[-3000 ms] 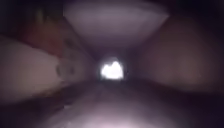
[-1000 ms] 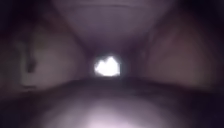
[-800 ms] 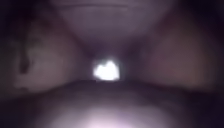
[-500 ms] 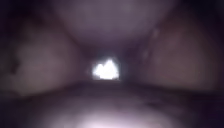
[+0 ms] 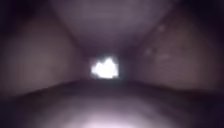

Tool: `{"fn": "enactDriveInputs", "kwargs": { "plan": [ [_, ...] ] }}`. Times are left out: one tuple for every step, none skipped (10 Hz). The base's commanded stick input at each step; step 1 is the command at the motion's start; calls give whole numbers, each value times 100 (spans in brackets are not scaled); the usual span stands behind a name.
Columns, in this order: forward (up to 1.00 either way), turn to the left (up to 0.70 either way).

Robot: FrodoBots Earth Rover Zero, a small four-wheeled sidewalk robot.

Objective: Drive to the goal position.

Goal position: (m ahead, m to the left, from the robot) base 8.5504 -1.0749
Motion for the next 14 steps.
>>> {"fn": "enactDriveInputs", "kwargs": {
  "plan": [
    [100,5],
    [100,5],
    [100,7],
    [100,10],
    [100,8],
    [100,6],
    [100,5],
    [100,5],
    [100,5],
    [100,5],
    [100,8],
    [100,11],
    [100,12],
    [100,10]
  ]
}}
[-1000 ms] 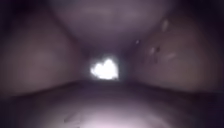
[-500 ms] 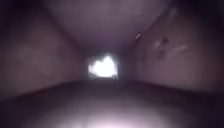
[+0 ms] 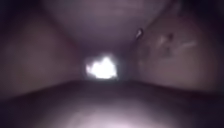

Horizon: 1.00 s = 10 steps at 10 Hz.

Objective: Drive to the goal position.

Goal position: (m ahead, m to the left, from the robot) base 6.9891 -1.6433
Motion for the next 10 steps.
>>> {"fn": "enactDriveInputs", "kwargs": {
  "plan": [
    [100,9],
    [100,9],
    [100,7],
    [100,6],
    [100,5],
    [100,8],
    [100,12],
    [100,13],
    [100,9],
    [100,7]
  ]
}}
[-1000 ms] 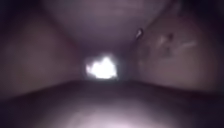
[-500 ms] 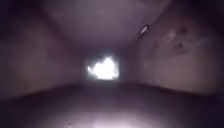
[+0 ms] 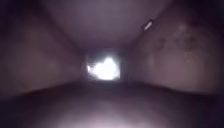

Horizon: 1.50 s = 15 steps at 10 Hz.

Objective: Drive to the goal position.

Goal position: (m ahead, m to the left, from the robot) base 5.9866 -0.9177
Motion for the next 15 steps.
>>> {"fn": "enactDriveInputs", "kwargs": {
  "plan": [
    [100,6],
    [100,6],
    [100,5],
    [100,4],
    [100,4],
    [100,5],
    [100,5],
    [100,6],
    [100,8],
    [100,7],
    [100,5],
    [100,5],
    [100,5],
    [100,5],
    [100,5]
  ]
}}
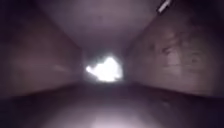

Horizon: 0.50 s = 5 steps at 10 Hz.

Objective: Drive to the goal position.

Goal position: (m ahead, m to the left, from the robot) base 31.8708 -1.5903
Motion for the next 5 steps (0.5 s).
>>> {"fn": "enactDriveInputs", "kwargs": {
  "plan": [
    [100,5],
    [100,5],
    [100,5],
    [100,9],
    [100,12]
  ]
}}
